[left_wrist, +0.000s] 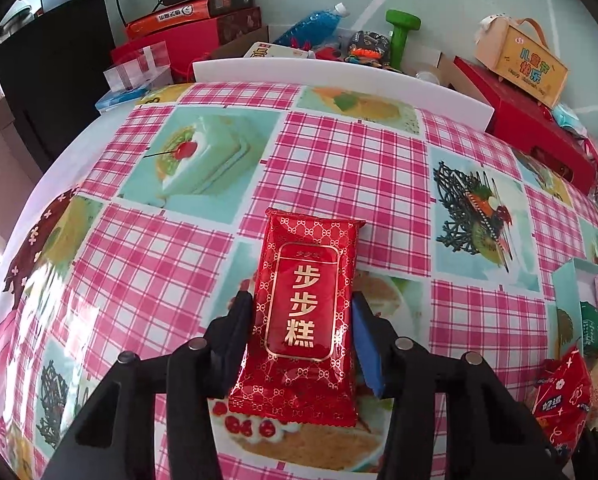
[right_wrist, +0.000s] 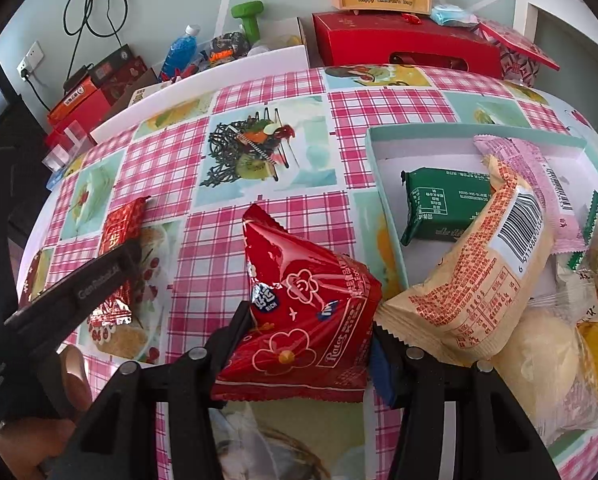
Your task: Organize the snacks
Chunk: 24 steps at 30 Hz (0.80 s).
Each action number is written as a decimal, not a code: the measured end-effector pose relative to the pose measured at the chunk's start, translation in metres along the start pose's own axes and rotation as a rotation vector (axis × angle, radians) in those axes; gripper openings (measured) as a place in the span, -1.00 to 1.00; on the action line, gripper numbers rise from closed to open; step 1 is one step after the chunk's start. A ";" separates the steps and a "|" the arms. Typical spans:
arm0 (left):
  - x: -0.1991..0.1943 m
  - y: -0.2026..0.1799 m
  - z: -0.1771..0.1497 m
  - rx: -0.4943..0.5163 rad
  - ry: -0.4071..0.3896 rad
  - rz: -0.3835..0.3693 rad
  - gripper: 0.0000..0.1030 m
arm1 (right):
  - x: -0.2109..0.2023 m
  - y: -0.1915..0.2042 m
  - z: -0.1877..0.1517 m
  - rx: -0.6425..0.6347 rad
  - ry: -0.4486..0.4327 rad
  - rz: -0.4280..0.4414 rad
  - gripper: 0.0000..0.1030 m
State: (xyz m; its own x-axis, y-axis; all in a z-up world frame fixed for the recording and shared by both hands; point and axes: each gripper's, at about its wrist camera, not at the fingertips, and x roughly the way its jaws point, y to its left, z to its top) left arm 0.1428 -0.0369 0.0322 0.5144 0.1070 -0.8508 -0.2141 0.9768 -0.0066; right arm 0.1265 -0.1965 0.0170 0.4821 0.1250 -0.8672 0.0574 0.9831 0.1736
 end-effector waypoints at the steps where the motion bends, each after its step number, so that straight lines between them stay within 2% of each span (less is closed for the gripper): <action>1: 0.003 0.001 0.003 0.000 0.003 0.000 -0.06 | 0.000 0.000 0.000 0.001 0.000 0.001 0.06; 5: -0.002 0.000 -0.002 -0.005 0.016 -0.024 -0.07 | -0.001 -0.002 -0.001 0.012 -0.001 0.017 0.06; 10: 0.000 0.000 0.003 -0.033 0.032 -0.110 -0.08 | -0.006 -0.004 -0.001 0.020 -0.020 0.052 0.05; 19: -0.023 0.003 0.019 -0.047 -0.034 -0.200 -0.08 | -0.027 -0.007 0.002 0.024 -0.096 0.107 0.04; 24: -0.047 -0.002 0.024 -0.045 -0.088 -0.252 -0.08 | -0.053 -0.010 0.005 0.035 -0.176 0.149 0.04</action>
State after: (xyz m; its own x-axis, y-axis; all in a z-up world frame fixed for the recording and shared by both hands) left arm 0.1385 -0.0390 0.0849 0.6263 -0.1211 -0.7701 -0.1058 0.9655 -0.2379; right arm 0.1049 -0.2140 0.0635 0.6325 0.2405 -0.7363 0.0032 0.9498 0.3129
